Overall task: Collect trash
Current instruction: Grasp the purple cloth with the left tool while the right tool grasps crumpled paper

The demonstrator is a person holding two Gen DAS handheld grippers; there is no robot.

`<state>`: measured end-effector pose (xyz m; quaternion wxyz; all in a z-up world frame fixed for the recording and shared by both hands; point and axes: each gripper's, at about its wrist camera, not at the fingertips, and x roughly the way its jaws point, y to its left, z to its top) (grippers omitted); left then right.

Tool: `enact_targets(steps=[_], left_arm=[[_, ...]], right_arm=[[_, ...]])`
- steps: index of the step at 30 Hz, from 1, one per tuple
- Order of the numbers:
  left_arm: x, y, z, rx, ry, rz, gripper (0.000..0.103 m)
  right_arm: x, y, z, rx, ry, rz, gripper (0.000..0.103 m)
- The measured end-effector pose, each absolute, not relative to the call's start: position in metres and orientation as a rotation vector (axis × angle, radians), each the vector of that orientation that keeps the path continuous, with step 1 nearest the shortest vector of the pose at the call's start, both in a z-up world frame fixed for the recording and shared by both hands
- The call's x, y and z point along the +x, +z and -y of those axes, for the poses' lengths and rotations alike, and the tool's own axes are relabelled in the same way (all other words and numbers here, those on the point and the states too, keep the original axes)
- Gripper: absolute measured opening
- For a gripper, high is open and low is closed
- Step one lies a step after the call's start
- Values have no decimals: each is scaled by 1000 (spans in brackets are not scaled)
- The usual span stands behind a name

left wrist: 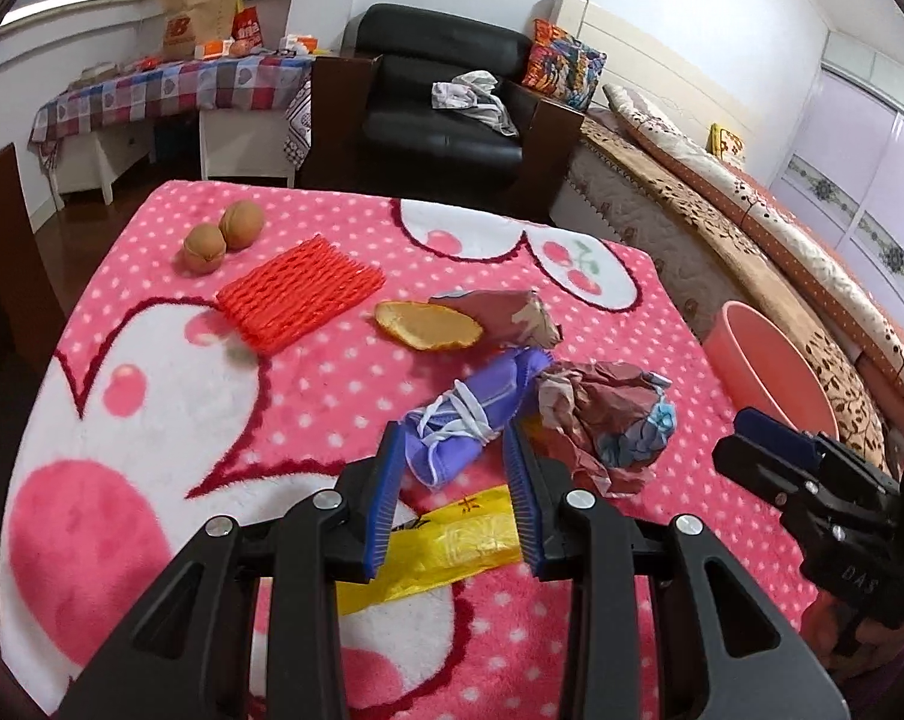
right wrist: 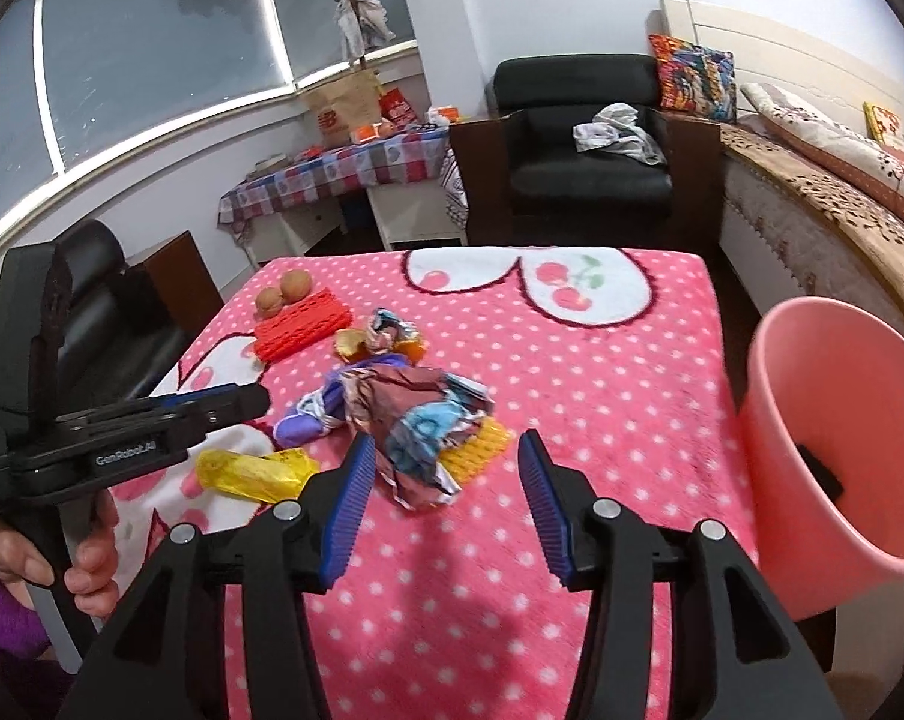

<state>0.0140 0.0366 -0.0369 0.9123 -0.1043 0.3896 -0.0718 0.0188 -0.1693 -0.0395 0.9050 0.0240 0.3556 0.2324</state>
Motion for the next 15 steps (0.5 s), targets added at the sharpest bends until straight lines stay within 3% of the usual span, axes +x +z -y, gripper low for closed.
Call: enact_targets(steps=[15], left_arm=[[46,-64,-20,-171,-132,-899,34]], right_arm=[[22,-43,168,46,463,-753,50]])
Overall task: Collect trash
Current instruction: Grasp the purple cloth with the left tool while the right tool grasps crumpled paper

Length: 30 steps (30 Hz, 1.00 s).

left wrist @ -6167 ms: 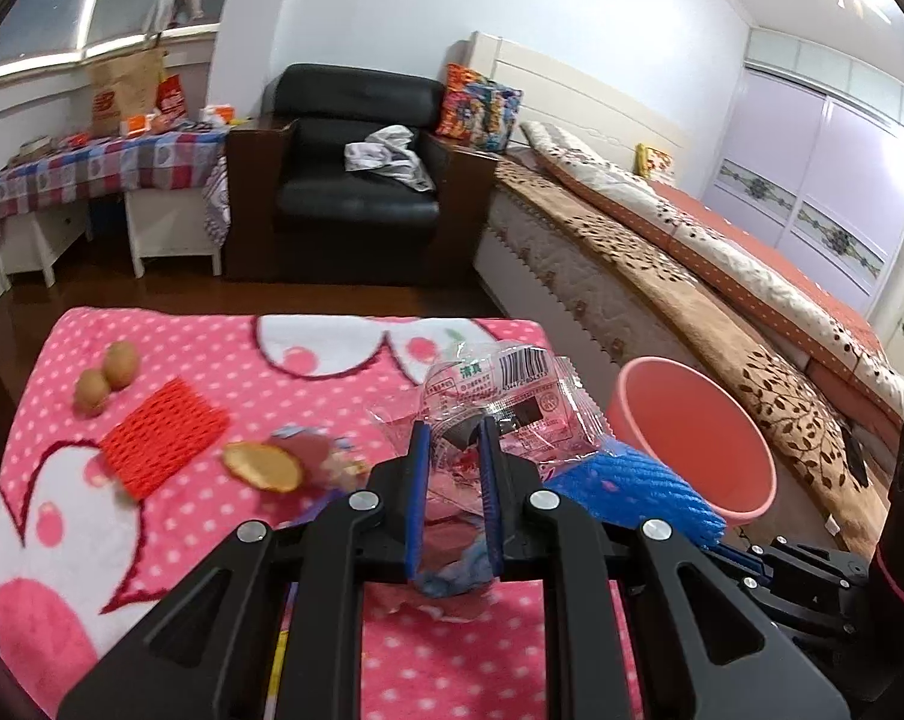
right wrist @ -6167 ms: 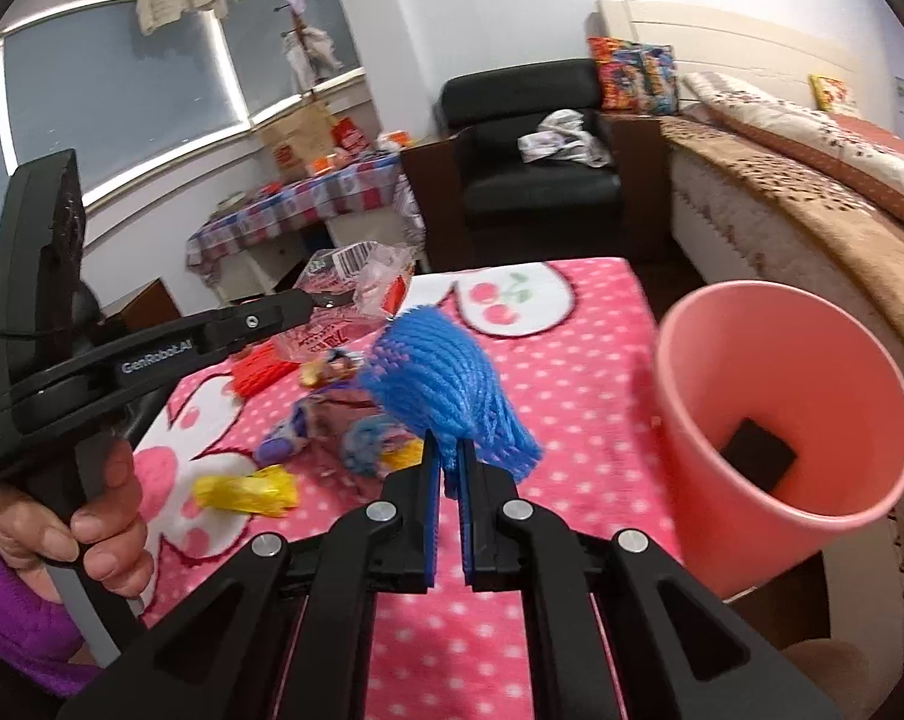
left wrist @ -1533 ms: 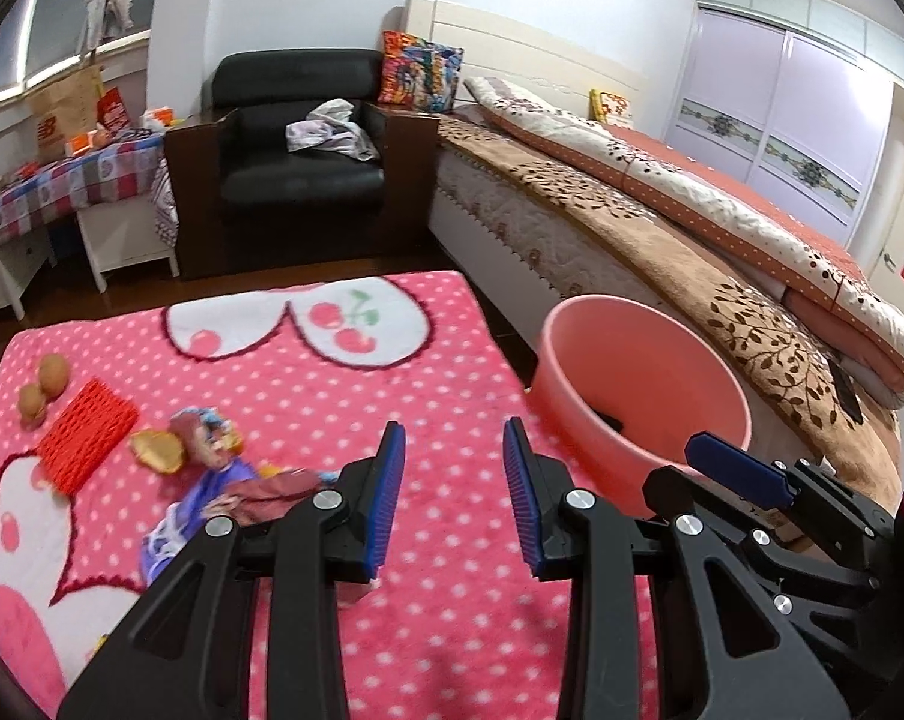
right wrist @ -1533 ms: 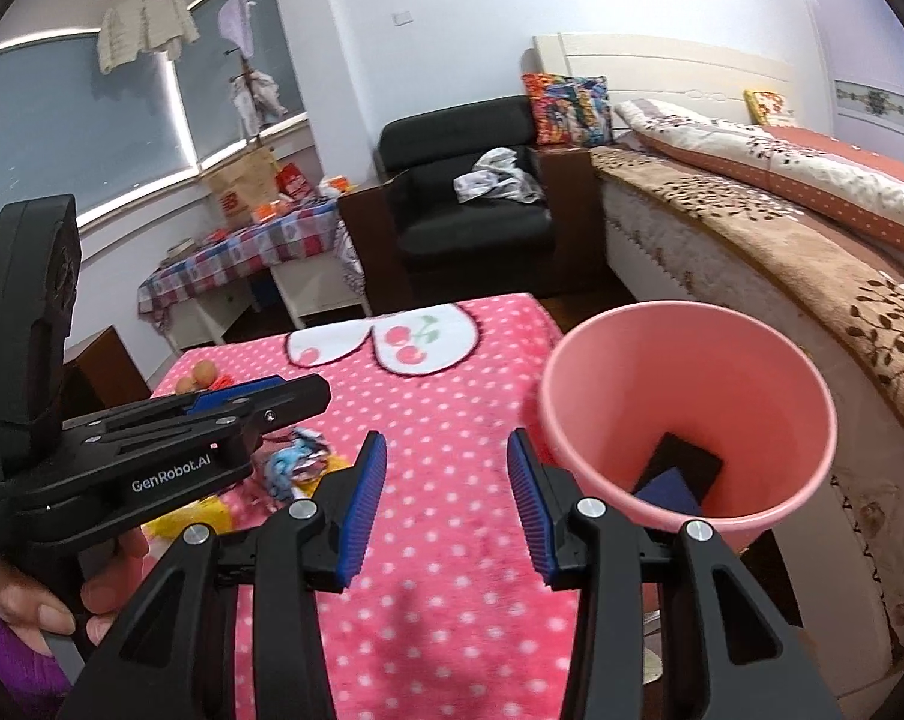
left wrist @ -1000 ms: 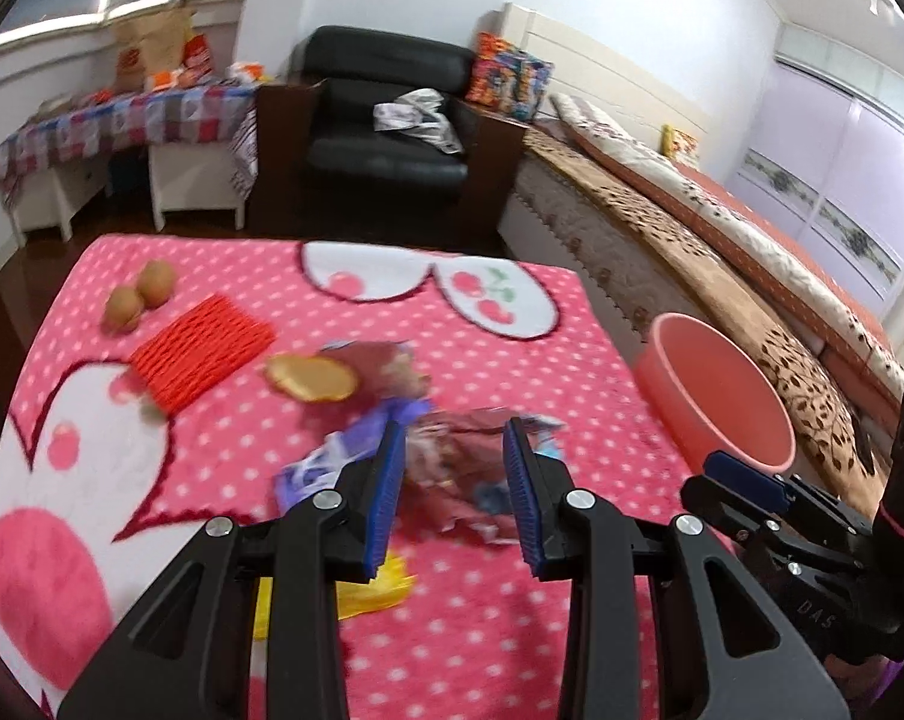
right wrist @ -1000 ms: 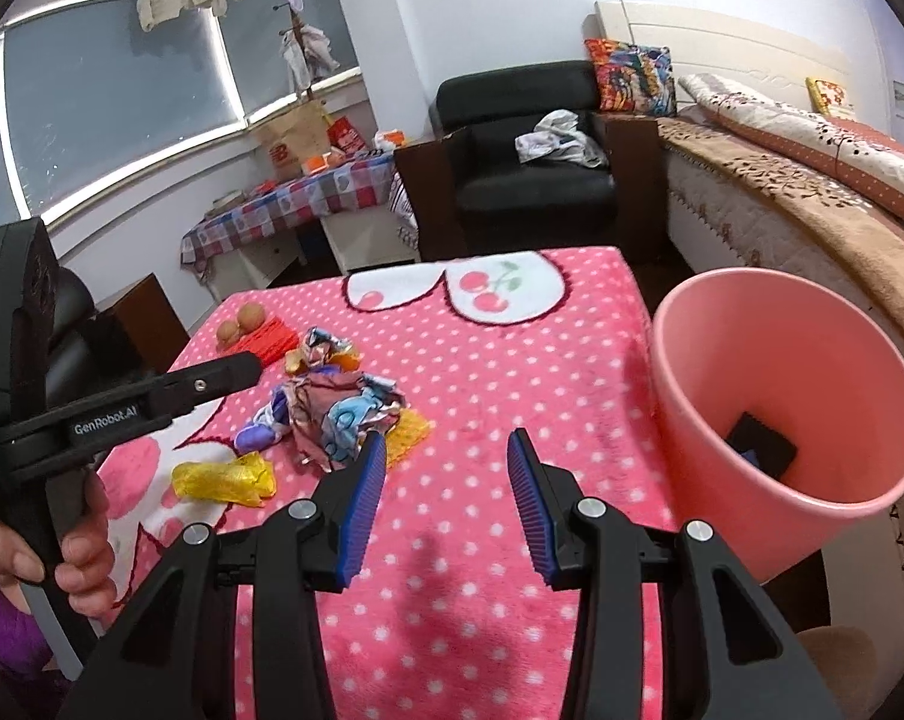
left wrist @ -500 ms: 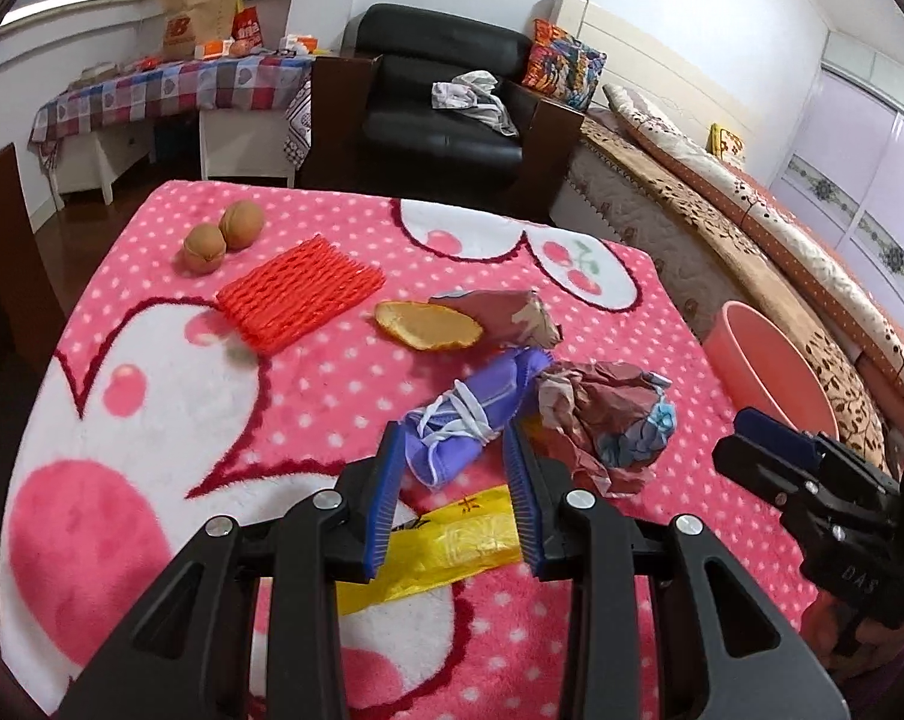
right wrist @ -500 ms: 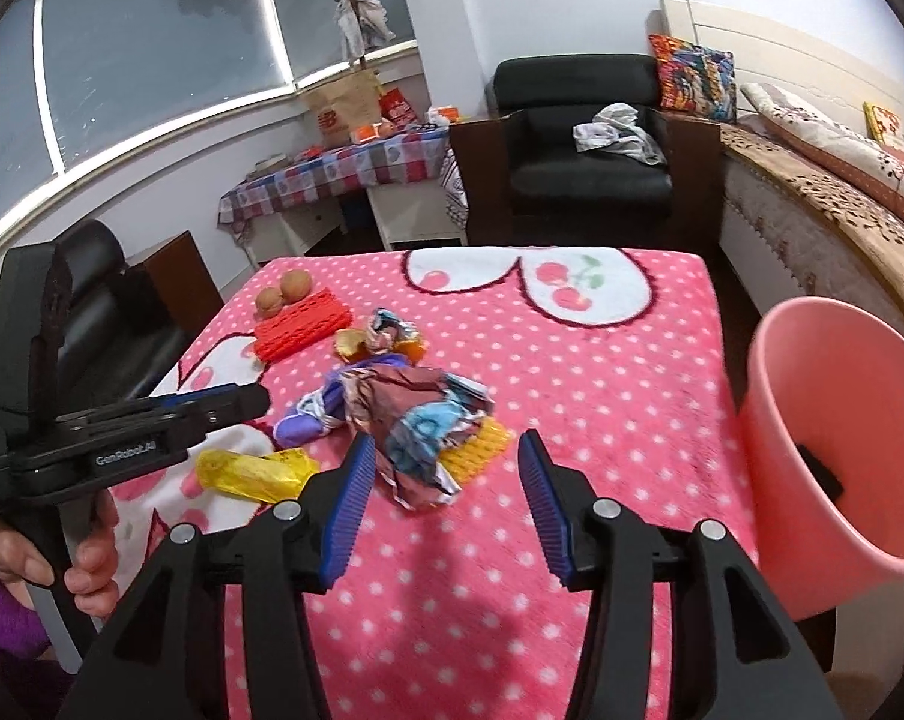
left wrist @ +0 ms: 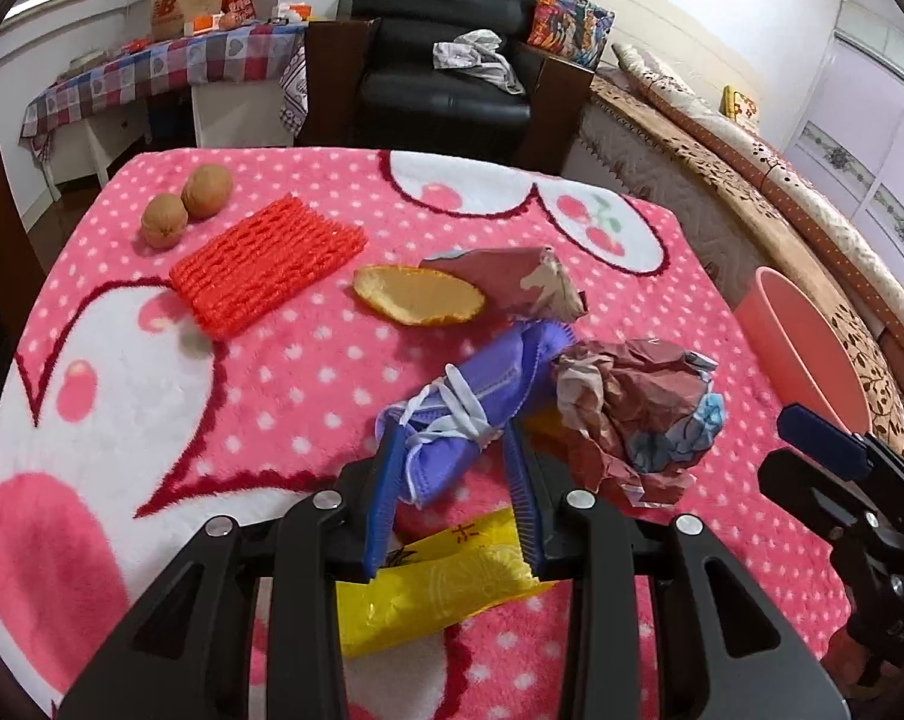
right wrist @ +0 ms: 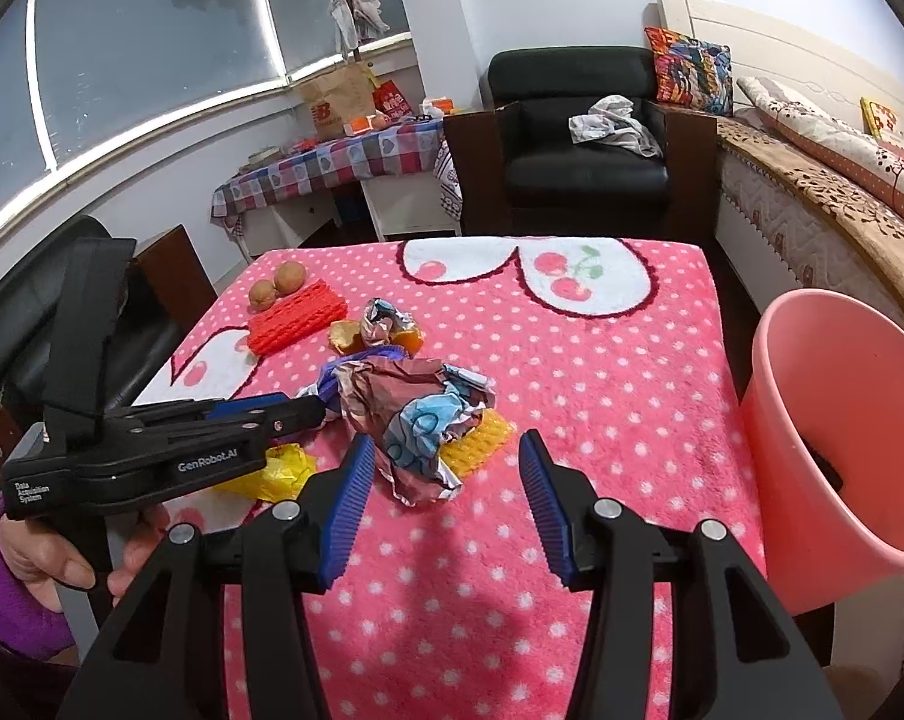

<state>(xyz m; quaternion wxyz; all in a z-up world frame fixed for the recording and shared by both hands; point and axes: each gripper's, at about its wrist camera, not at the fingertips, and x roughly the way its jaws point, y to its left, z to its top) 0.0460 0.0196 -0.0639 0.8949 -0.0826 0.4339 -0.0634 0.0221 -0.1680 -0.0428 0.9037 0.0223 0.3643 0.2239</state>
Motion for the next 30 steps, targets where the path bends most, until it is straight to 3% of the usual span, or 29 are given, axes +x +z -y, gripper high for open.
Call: enact_targets(steps=[24,30], left_arm=[[43,-73,-29,-204,-128,-950,34],[41,-72,-34,-229,-136,-937,25]], right_arm=[[35,-48,153,16,505,-771,50],[51,-57,153,56,507,-822,51]])
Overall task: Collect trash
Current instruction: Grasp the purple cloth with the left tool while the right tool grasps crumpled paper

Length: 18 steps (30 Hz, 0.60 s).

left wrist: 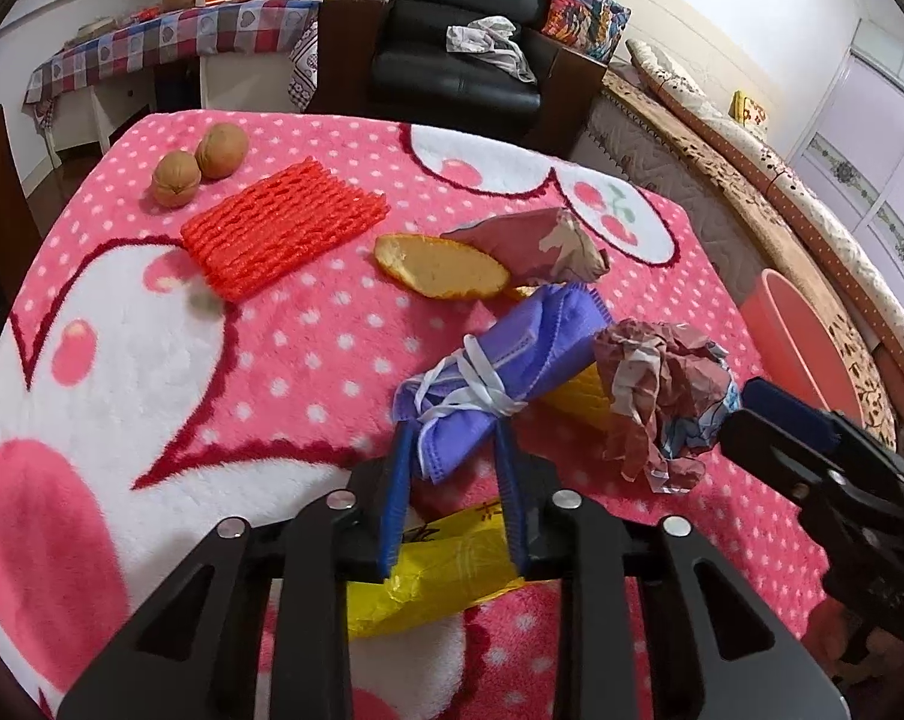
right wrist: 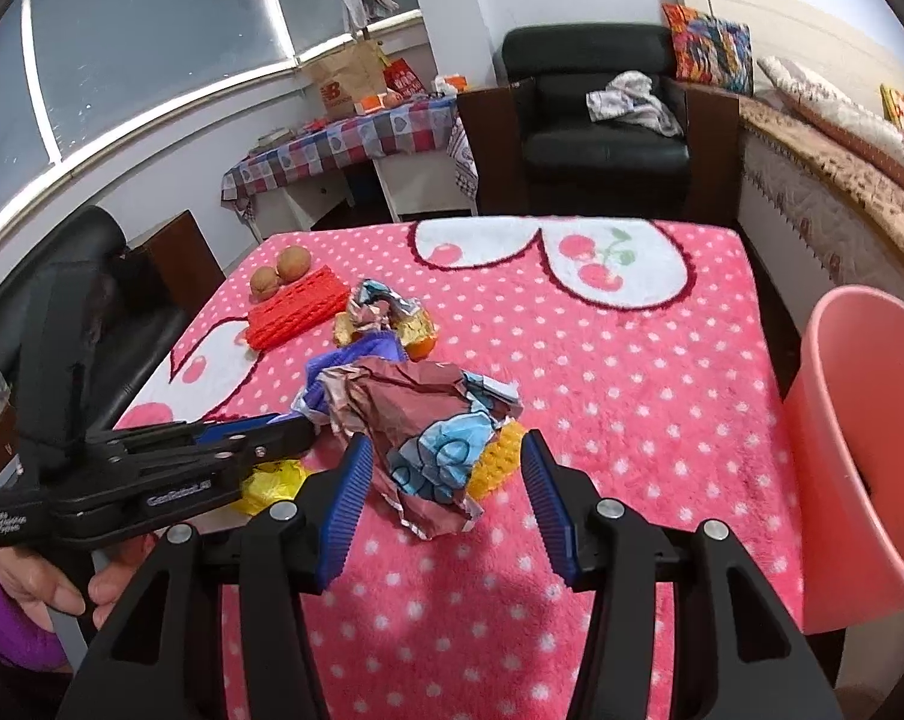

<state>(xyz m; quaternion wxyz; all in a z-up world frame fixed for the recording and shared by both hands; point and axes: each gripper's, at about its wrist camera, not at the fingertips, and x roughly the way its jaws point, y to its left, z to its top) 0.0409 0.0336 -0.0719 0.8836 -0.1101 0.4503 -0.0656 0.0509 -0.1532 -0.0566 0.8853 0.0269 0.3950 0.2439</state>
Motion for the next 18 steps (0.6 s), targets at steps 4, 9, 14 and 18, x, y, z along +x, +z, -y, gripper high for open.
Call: enact_targets(steps=[4,9,14,18], left_arm=[[38,-69,-33,-223,-143,-923,23],[35,-66,-32,-212,-145,-914,22],[31,-59,-32,-208,-142,-897,22],[30,-49,-26,-197,-151,-867,22]], right_arm=[[59,-64,154,91,518,-862,51],[63,-66,154,132,537,-878,30],[59,-61,155,154,553,-859,19],[50,-50,162,149,549,-820,18]])
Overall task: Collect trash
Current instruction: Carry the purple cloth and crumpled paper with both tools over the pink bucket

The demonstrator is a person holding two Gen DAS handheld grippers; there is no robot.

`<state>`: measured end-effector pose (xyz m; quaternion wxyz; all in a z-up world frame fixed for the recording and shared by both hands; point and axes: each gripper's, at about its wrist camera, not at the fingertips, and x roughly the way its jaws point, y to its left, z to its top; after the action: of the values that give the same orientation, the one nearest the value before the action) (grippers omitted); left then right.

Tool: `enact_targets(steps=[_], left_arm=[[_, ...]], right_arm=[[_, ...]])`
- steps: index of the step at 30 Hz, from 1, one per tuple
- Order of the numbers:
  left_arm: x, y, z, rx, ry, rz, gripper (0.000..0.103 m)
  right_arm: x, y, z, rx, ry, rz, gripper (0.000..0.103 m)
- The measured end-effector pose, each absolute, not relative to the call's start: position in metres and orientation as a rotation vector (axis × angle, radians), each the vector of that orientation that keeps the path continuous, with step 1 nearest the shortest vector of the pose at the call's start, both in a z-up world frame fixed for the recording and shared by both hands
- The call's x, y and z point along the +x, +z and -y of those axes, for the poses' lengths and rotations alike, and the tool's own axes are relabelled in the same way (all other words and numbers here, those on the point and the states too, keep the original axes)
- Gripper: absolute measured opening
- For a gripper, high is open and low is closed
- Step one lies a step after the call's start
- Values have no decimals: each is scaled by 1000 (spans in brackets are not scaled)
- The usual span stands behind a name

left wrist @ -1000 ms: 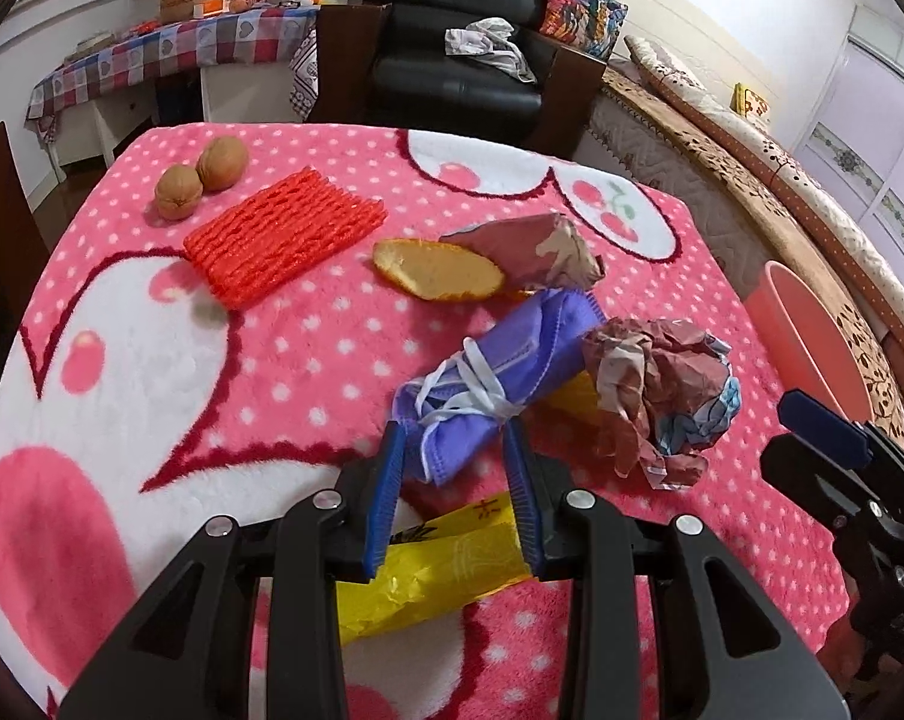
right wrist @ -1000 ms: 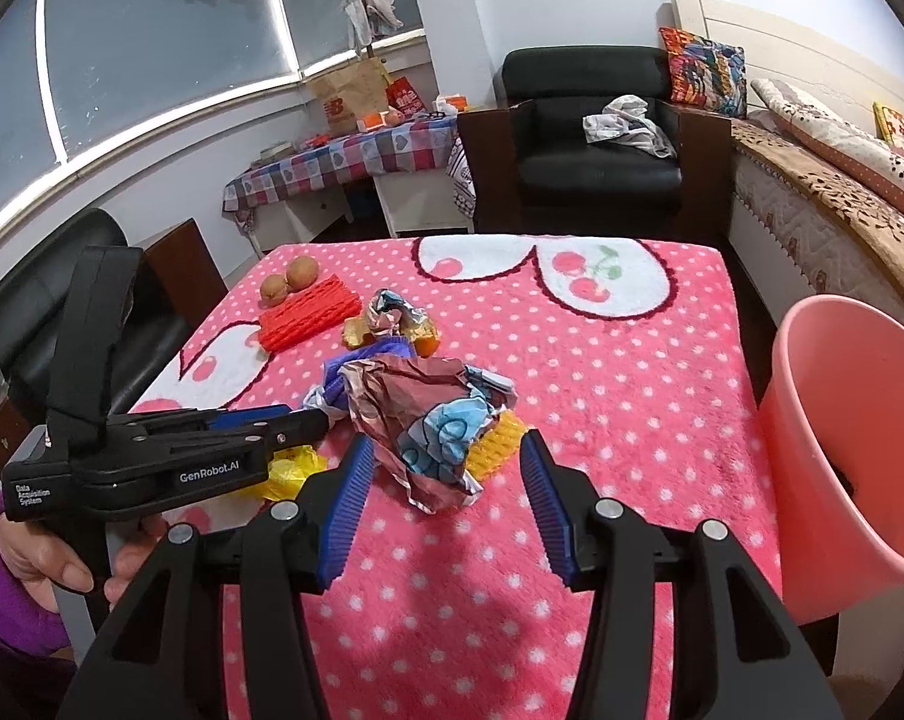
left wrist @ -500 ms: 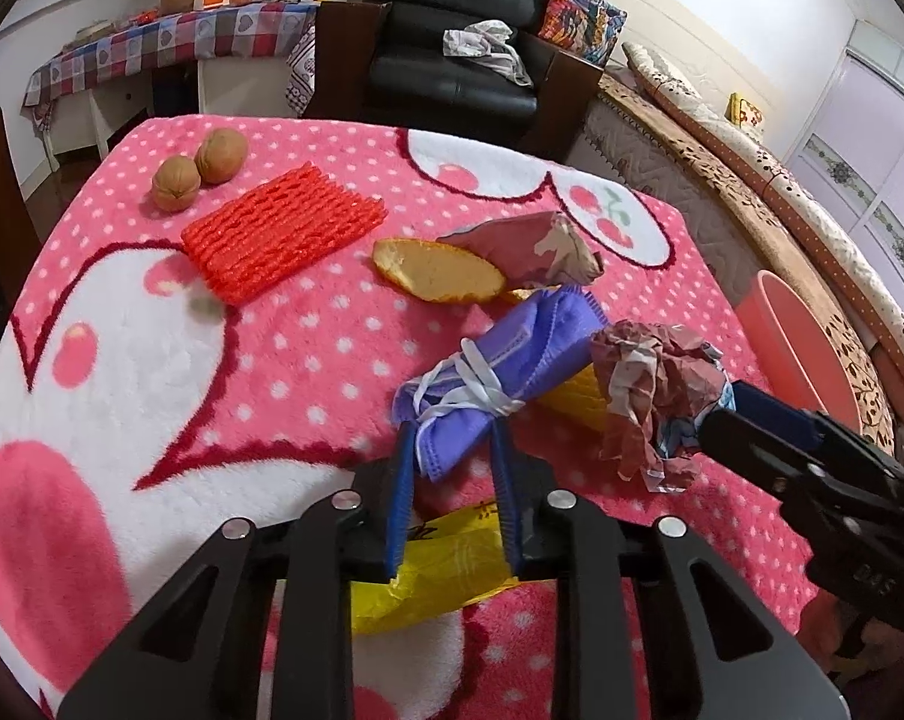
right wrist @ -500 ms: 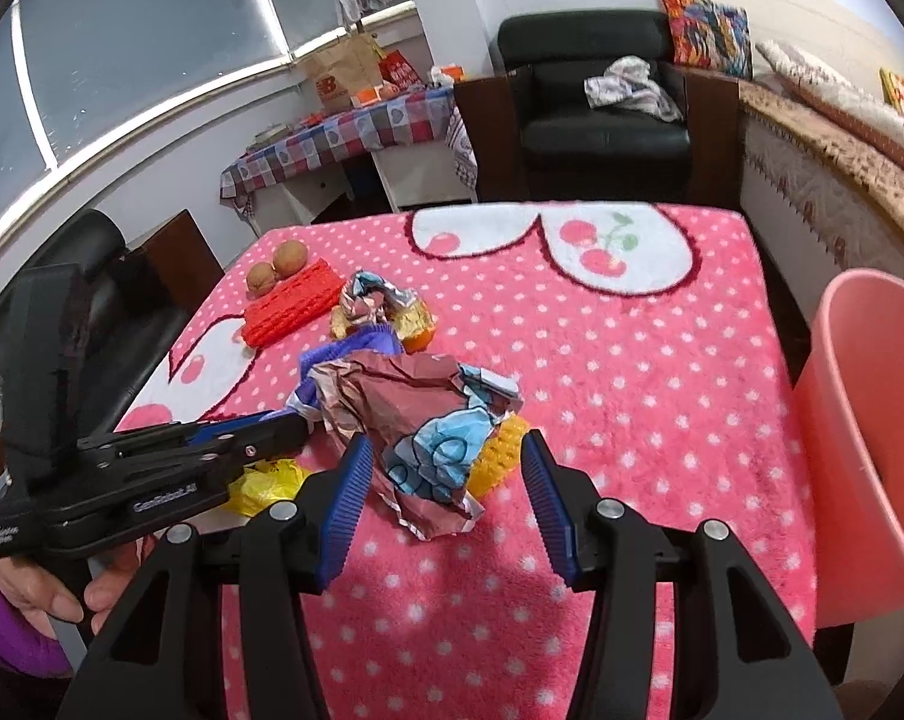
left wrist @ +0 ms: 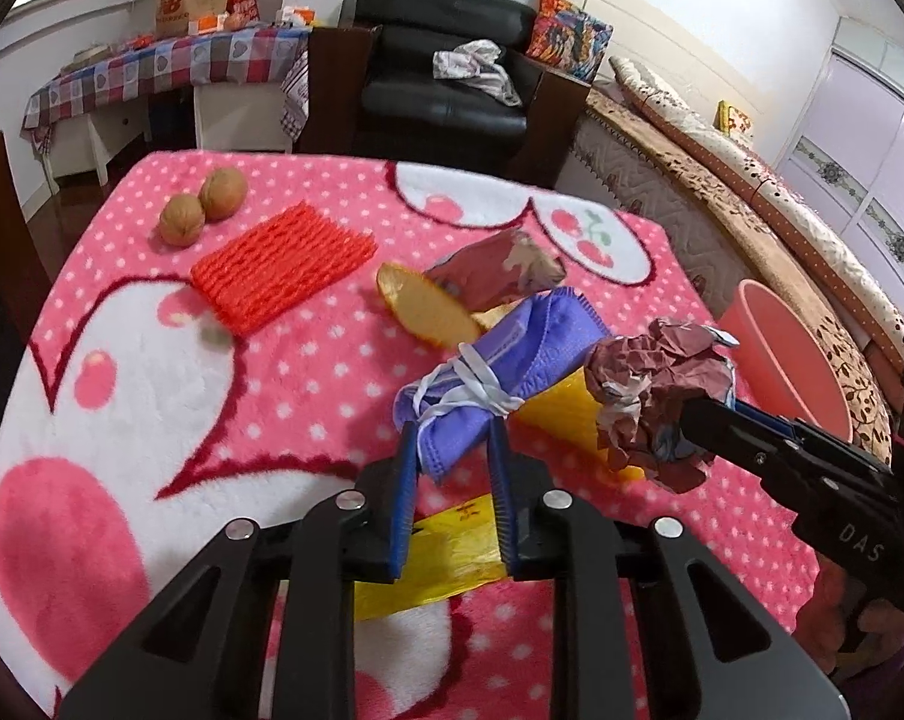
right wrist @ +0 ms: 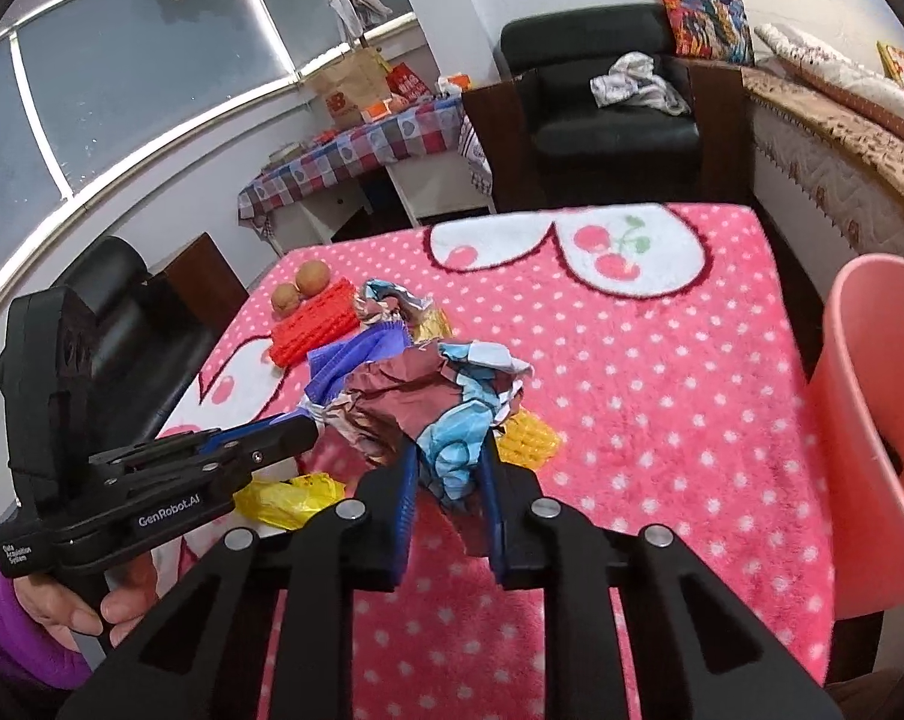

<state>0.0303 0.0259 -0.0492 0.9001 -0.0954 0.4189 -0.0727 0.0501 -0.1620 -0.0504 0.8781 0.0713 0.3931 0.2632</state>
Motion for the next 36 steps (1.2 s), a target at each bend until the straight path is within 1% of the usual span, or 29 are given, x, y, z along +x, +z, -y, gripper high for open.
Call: enact_targets(steps=[6,16,24,36], left_arm=[[31,-35,-13,-186,-183,-821,22],[41,-13,37,-141,-289,-729,22],[52,-2,78,-114,-360,-668,22],[63,5,138,-82,-480,-627,22]], right_arm=[[38,-35,179,149,498,-762,16],[27,-17,224,170,371,-694,16],[21,-11,260,168,253,-656,16],[18,-6,323,210,102,-623,16]])
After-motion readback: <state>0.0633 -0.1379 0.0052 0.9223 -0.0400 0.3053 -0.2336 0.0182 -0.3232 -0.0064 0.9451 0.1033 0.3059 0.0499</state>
